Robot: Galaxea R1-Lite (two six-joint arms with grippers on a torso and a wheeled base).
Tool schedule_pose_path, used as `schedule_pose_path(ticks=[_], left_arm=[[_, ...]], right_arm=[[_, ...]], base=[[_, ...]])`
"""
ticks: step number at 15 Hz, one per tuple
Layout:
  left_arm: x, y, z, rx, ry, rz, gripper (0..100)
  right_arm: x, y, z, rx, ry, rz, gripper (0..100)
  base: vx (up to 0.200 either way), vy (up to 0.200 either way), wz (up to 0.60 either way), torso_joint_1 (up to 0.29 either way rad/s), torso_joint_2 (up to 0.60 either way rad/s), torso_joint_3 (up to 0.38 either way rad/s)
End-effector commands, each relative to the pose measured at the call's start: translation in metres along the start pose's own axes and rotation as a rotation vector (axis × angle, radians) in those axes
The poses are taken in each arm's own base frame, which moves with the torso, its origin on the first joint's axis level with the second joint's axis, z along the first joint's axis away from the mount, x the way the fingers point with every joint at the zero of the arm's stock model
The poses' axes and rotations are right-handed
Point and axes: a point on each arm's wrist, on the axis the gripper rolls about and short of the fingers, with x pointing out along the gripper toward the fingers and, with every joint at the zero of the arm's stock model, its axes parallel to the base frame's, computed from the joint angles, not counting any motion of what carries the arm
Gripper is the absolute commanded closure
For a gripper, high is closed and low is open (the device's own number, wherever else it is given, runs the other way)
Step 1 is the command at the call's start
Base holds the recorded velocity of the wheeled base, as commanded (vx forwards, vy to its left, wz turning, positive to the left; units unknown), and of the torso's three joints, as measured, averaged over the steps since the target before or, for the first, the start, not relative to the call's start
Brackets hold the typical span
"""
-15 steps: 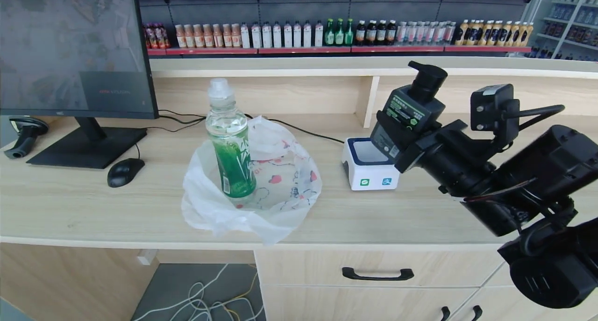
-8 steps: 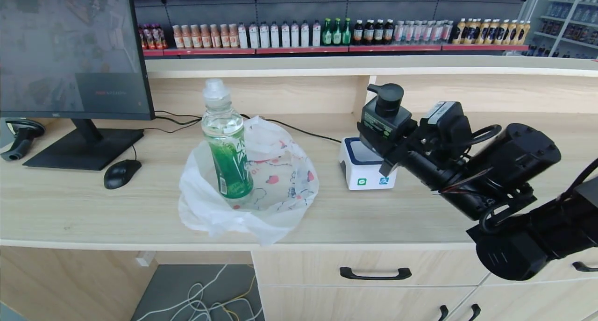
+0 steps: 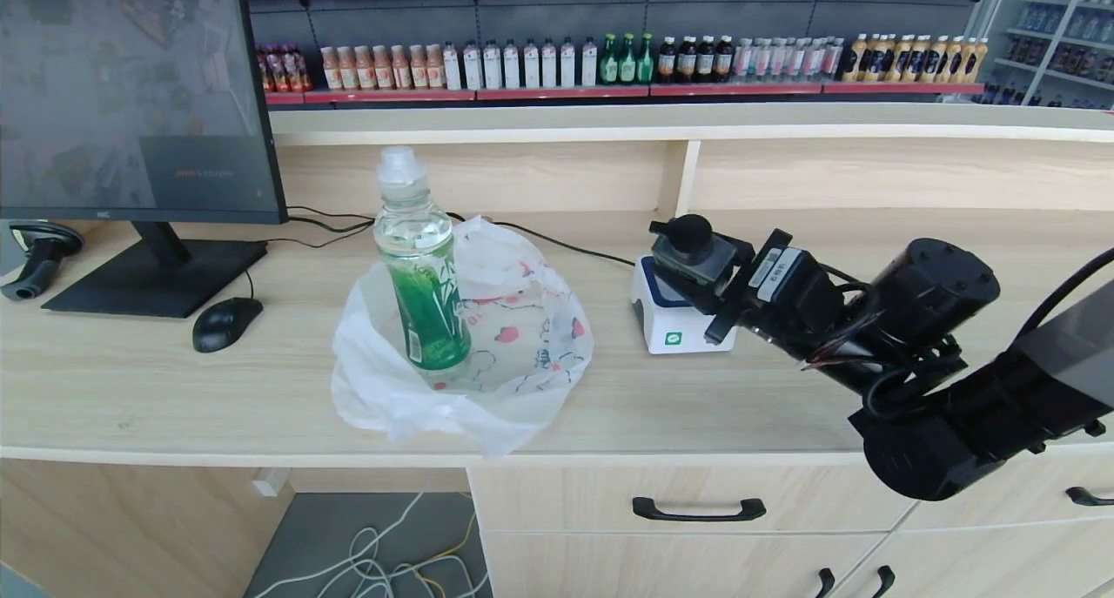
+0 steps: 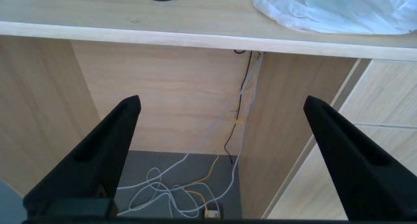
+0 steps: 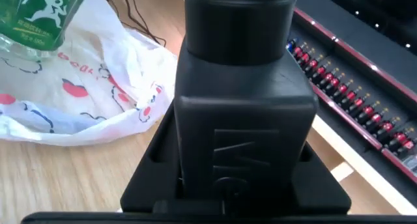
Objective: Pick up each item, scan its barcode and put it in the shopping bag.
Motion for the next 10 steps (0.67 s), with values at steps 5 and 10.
schedule_pose_path(ticks=[5,10], left_arm=[[0.0,0.0,0.0,-0.001,-0.001,-0.001,0],[0.0,0.0,0.0,-0.003,-0.001,-0.001,0]], right_arm=[[-0.006,-0.024,-0.022,-0.105,-0.028,0.008,100],[-0.001,-0.026,-0.033,-0.149,-0.056,0.026,100]], base=[[0.0,0.0,0.0,0.0,0.0,0.0],[0.0,0.0,0.0,0.0,0.0,0.0]])
